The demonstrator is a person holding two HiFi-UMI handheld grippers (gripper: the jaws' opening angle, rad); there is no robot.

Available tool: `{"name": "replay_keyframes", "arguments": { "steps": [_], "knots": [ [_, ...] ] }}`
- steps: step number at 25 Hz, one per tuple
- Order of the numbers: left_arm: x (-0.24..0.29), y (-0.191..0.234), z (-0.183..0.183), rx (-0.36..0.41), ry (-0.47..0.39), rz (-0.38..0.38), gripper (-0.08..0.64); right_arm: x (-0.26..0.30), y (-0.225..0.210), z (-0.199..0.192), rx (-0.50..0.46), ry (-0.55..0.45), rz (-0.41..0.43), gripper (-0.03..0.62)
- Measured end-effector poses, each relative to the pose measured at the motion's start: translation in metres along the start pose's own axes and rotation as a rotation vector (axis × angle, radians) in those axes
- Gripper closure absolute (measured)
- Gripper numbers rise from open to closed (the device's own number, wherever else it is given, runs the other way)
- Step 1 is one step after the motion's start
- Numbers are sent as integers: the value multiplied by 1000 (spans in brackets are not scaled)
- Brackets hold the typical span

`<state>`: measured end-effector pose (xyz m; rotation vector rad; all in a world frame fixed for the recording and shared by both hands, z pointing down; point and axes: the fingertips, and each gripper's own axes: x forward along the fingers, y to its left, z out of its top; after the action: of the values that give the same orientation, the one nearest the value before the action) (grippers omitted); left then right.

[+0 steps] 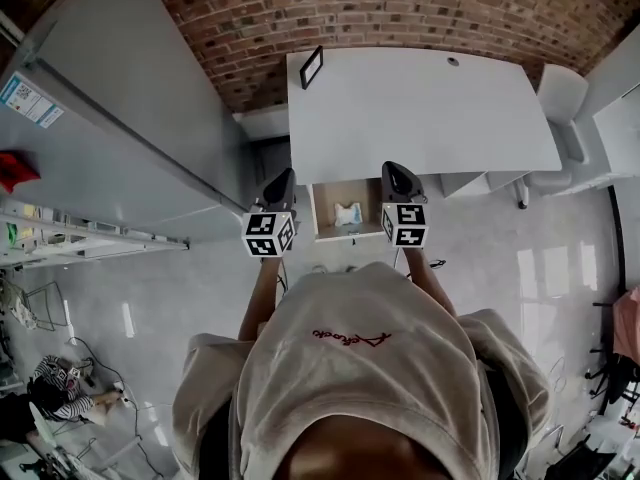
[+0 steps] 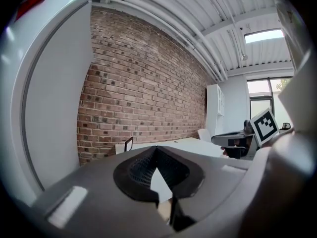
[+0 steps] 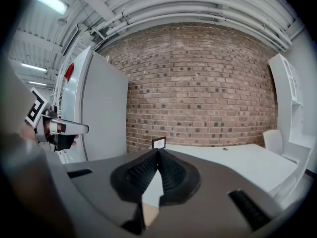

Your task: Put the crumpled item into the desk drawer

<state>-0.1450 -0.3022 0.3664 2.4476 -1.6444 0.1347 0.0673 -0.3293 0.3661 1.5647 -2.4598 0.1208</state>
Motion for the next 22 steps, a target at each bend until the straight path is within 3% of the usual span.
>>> {"name": "replay_keyframes", "arguments": {
  "steps": [22],
  "knots": [
    [6, -5, -6, -29, 8, -21, 552, 3, 6, -4, -17, 18, 1, 580]
  ]
}}
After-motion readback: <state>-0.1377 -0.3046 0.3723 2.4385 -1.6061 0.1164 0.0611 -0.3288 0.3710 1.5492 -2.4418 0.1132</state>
